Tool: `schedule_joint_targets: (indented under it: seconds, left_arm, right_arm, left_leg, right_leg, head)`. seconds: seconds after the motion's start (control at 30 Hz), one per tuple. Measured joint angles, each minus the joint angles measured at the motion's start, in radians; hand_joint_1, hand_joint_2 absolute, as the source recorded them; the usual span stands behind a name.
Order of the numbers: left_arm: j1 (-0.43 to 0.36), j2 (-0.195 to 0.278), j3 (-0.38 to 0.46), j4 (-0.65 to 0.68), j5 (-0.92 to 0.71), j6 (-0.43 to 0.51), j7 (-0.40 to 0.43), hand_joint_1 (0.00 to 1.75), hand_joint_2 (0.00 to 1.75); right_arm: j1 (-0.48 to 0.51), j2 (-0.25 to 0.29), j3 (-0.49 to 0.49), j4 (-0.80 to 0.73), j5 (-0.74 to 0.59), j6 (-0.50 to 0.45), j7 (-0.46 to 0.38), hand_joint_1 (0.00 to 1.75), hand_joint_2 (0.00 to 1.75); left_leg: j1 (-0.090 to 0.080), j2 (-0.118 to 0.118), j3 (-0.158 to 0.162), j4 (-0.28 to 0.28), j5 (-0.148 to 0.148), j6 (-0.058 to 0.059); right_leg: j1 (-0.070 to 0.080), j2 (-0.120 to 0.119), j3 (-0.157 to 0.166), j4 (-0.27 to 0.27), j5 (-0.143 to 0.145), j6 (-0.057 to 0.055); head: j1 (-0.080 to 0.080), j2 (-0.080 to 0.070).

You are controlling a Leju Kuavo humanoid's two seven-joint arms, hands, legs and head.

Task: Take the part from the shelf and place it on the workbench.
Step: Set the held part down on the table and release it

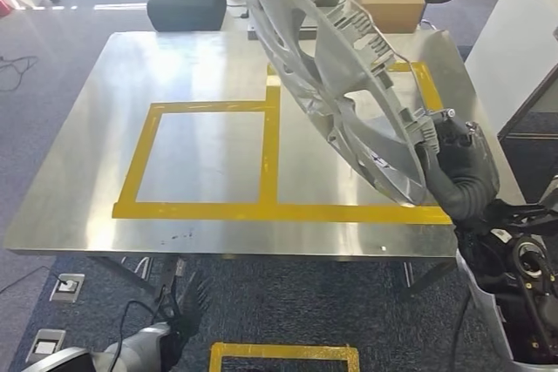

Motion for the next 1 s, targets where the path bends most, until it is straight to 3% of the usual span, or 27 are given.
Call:
schedule_joint_targets:
  seconds: [0.03, 0.1, 0.17, 0.27, 0.53, 0.7, 1.0]
  left_arm:
    - [0.001, 0.000, 0.000, 0.000, 0.000, 0.000, 0.000, 0.00, 0.00]
    - [0.005, -0.002, -0.001, 0.000, 0.000, 0.001, 0.000, 0.00, 0.00]
    - [0.008, -0.004, -0.001, 0.000, 0.001, 0.001, -0.002, 0.00, 0.00]
    - [0.010, -0.005, -0.002, 0.000, 0.002, 0.001, -0.003, 0.00, 0.00]
    - [0.009, -0.004, -0.002, 0.000, 0.000, 0.002, -0.005, 0.00, 0.00]
    - [0.006, -0.007, -0.002, 0.000, -0.007, 0.005, -0.004, 0.00, 0.00]
    - [0.002, -0.017, -0.002, 0.000, -0.018, 0.006, 0.001, 0.00, 0.00]
  right_arm:
    - [0.000, 0.000, 0.000, 0.000, 0.003, -0.002, 0.000, 1.75, 1.75]
    - [-0.002, 0.000, -0.001, 0.000, 0.019, -0.014, 0.002, 1.75, 1.75]
    - [-0.006, 0.000, 0.000, 0.000, 0.080, -0.049, 0.012, 1.75, 1.75]
    - [-0.023, 0.000, 0.012, 0.001, 0.276, -0.143, 0.064, 1.75, 1.75]
    - [-0.084, 0.002, 0.087, 0.051, 0.711, -0.329, 0.195, 1.75, 1.75]
    - [-0.143, 0.045, 0.154, 0.185, 0.954, -0.432, 0.210, 1.75, 1.75]
    - [-0.277, 0.140, 0.213, 0.507, 1.147, -0.528, 0.213, 1.75, 1.75]
  left_leg:
    - [-0.001, 0.000, 0.000, -0.003, -0.001, 0.003]
    - [-0.001, -0.001, 0.002, -0.004, 0.013, 0.002]
    - [-0.003, -0.002, 0.004, -0.004, 0.013, 0.001]
    - [-0.008, -0.004, 0.003, -0.004, 0.012, 0.009]
    - [-0.010, -0.005, 0.003, -0.004, 0.013, 0.013]
    - [-0.008, -0.005, 0.003, -0.005, 0.014, 0.012]
    - [-0.004, -0.008, 0.003, -0.006, 0.016, 0.010]
  right_leg:
    - [0.002, -0.001, -0.005, 0.002, -0.006, 0.003]
    - [0.002, -0.004, -0.011, 0.004, -0.015, -0.010]
    - [0.000, -0.005, -0.011, 0.003, -0.017, -0.014]
    - [-0.003, -0.006, -0.009, -0.002, -0.015, 0.004]
    - [-0.006, -0.008, -0.006, -0.005, -0.011, 0.014]
    - [-0.004, -0.010, -0.006, -0.004, -0.012, 0.013]
    - [-0.003, -0.014, -0.006, -0.004, -0.012, 0.013]
  head:
    - [0.001, 0.000]
    - [0.007, 0.000]
    - [0.012, 0.000]
    - [0.013, 0.000]
    - [0.013, 0.000]
    - [0.013, 0.000]
    - [0.013, 0.000]
